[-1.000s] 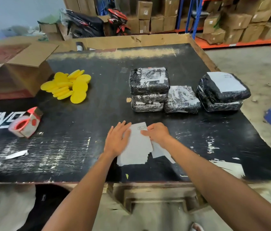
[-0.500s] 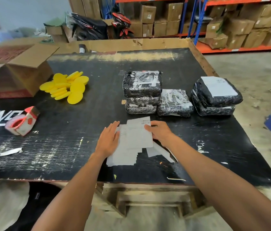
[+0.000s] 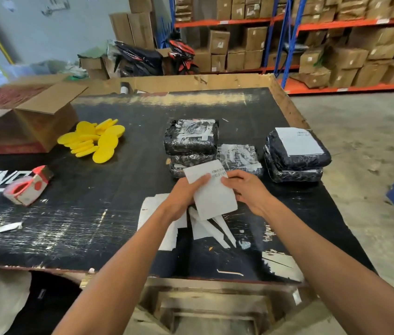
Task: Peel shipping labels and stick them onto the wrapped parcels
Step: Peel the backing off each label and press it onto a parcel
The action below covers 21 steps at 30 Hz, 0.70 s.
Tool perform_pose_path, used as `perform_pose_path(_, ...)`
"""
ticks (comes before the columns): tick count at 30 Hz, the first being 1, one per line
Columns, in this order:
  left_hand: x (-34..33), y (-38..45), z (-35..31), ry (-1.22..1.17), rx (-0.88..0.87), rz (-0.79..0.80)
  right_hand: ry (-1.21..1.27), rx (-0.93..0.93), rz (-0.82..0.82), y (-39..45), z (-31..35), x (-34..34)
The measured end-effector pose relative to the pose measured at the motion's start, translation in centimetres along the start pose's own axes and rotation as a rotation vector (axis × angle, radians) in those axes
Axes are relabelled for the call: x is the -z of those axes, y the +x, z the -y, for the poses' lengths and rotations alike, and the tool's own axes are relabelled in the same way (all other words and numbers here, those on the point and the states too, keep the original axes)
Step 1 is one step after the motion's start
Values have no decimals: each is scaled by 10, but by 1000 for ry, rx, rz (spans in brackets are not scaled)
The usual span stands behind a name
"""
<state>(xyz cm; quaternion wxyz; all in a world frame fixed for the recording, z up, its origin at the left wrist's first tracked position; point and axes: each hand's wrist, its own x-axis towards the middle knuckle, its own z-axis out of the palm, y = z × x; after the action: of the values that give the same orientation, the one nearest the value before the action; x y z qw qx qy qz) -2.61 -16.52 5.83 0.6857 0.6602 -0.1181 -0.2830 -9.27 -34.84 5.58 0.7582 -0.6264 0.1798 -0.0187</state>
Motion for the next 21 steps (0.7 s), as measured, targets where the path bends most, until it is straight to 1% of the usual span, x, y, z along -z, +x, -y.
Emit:
perform_pose_path(2,-14,6,3,-78,-44,-69,-27,42,-1,-5,3,10)
perform_pose_path(5,-24,15,4,-111,-93,-142,-62,87,18,-9,4,24)
perform_pose_path(7,-29,17,1,-113,-100,-138,-104,136,15,-10,5,29)
perform_pose_path(10,-37,16,-2,-109,-88,-82,-82,199,-55,-12,5,31)
perform_pose_path(14,-37,19,-5,-46,-110,-125,-89,223,-52,-13,3,34)
perform_pose_path(18,-31,22,-9,-12,-128,-157,-207,234,-52,-15,-1,37)
perform_pose_path(21,-29,22,-9,27,-128,-148,-311,243,-39,-15,-3,38)
